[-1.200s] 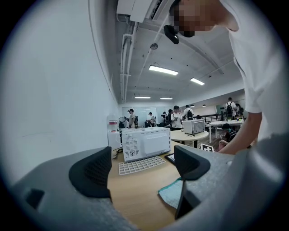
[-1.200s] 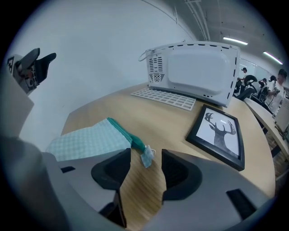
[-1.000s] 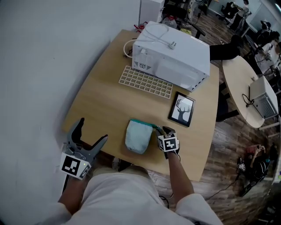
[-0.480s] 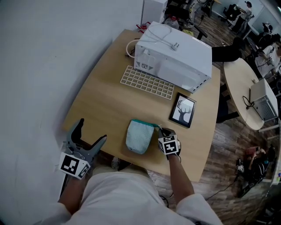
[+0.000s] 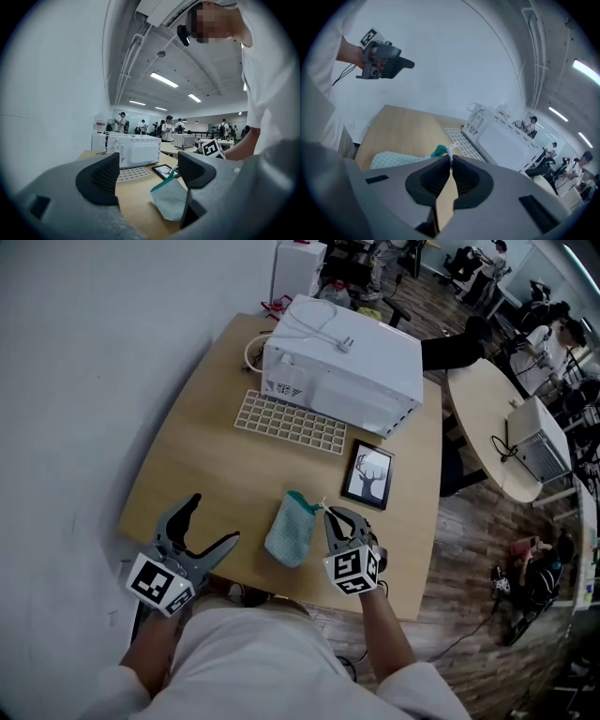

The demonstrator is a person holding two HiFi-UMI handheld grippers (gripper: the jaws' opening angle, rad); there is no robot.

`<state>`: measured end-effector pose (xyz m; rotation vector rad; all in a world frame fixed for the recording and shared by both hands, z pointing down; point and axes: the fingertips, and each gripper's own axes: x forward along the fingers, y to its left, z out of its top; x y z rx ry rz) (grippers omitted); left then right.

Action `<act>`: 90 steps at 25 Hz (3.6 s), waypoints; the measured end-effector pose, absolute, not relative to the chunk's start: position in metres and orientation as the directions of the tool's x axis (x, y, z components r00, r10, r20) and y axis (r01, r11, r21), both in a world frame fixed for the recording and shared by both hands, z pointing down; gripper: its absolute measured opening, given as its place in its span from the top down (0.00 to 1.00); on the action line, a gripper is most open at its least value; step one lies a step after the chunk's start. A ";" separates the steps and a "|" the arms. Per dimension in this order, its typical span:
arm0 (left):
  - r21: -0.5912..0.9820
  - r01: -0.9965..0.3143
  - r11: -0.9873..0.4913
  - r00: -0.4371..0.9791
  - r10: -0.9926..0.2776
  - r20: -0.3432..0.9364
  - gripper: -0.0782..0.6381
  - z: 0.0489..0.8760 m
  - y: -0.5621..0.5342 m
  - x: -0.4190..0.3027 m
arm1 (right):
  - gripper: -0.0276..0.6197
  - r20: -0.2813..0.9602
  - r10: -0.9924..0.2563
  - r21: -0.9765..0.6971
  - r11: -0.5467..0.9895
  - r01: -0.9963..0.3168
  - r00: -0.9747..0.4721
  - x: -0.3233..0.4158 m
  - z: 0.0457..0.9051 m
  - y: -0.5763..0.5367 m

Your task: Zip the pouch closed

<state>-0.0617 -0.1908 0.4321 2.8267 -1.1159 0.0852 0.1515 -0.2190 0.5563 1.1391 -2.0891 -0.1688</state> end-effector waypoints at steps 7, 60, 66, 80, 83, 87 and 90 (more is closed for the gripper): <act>0.138 -0.487 -0.862 0.872 -0.489 0.021 0.35 0.423 -0.191 -0.021 | 0.93 0.433 -0.807 0.592 0.590 -0.549 -0.401 0.124 0.477 -0.194; 0.187 0.465 -0.865 0.885 0.452 -0.111 0.82 0.340 -0.113 0.085 | 0.93 0.255 -0.813 0.701 0.528 -0.479 -0.523 0.099 0.336 -0.103; 0.210 0.442 -0.872 0.896 0.443 -0.046 0.82 0.347 -0.111 0.079 | 0.94 0.253 -0.794 0.689 0.549 -0.473 -0.553 0.094 0.340 -0.098; 0.357 0.454 -0.816 0.881 0.470 -0.046 0.81 0.359 -0.099 0.060 | 0.94 0.269 -0.755 0.733 0.564 -0.381 -0.599 0.075 0.350 -0.083; 0.382 0.453 -0.806 0.876 0.482 -0.022 0.82 0.362 -0.097 0.058 | 0.94 0.287 -0.748 0.739 0.570 -0.358 -0.599 0.074 0.357 -0.079; 0.397 0.462 -0.793 0.860 0.510 0.018 0.82 0.367 -0.094 0.059 | 0.94 0.283 -0.747 0.722 0.579 -0.379 -0.601 0.076 0.358 -0.078; 0.414 0.477 -0.775 0.850 0.527 0.008 0.82 0.367 -0.094 0.058 | 0.94 0.271 -0.748 0.710 0.580 -0.400 -0.605 0.077 0.356 -0.078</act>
